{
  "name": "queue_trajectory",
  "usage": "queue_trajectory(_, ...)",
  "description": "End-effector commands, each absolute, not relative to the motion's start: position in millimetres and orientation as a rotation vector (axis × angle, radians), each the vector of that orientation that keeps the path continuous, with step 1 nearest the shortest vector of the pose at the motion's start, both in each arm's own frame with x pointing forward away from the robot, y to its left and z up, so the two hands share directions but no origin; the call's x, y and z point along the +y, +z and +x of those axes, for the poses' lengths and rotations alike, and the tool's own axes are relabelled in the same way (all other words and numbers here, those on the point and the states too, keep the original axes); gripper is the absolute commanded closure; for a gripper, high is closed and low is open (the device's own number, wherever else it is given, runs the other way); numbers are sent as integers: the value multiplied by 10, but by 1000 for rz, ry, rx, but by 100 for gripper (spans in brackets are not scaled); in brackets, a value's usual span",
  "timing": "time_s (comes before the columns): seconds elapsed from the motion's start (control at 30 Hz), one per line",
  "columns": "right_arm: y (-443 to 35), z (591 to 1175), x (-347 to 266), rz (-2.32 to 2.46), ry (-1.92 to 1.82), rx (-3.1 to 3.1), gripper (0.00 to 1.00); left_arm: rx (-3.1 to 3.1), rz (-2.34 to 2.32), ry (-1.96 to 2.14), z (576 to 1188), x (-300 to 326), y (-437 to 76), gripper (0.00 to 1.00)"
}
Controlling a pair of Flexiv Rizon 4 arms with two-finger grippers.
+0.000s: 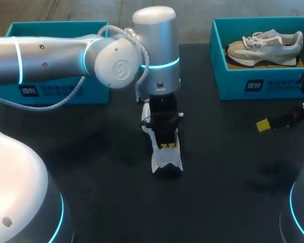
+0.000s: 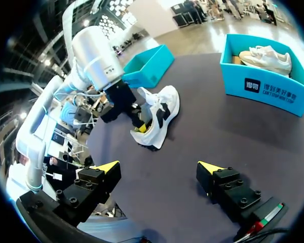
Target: Take the shoe out of the shoebox, open the shoe tongue, remove and reinsert the insole, then place the shoe into the shoebox
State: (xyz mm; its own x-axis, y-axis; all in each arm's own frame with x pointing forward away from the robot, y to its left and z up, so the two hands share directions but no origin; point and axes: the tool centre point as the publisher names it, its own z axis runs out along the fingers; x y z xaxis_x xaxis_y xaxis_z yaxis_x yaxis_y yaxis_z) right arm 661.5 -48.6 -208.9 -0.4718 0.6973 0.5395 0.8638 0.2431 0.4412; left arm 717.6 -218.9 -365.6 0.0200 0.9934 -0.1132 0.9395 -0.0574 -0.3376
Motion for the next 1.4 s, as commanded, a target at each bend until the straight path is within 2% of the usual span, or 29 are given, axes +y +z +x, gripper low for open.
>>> queue_trajectory(0.03,-2087,6599,-484,-1469,-1046,-2284,0,-2042,-2117,454,7139,-2201,-3784,100)
queue_trajectory(0.4,-2087,6599,-484,-1469,-1046,-2284,0,-2064,-2129,363,7137,-2196,-4011,100)
queue_trajectory(0.77,-2087,6599,-484,-1469,-1046,-2284,0,-2151,-2173,312,7314,-2123,-3776,100)
queue_trajectory(1.4,-2087,6599,-484,-1469,-1046,-2284,0,-2135,-2208,162,7276,-2170,-4061,100)
